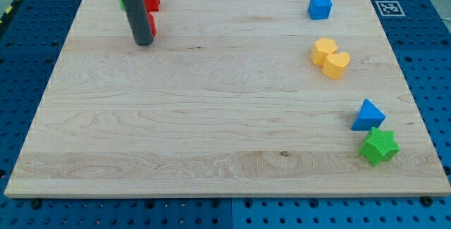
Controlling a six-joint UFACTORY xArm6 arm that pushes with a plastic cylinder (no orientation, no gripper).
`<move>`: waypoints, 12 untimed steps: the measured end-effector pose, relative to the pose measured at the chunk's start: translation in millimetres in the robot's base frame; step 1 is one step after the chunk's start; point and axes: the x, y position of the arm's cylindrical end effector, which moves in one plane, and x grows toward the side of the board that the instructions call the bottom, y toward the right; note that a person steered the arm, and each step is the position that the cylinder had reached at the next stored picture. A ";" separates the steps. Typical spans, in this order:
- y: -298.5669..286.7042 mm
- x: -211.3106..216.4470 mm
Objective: Move the green star below the red circle
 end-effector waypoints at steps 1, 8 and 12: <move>-20.8 -23.5; 287.8 279.6; 390.6 255.3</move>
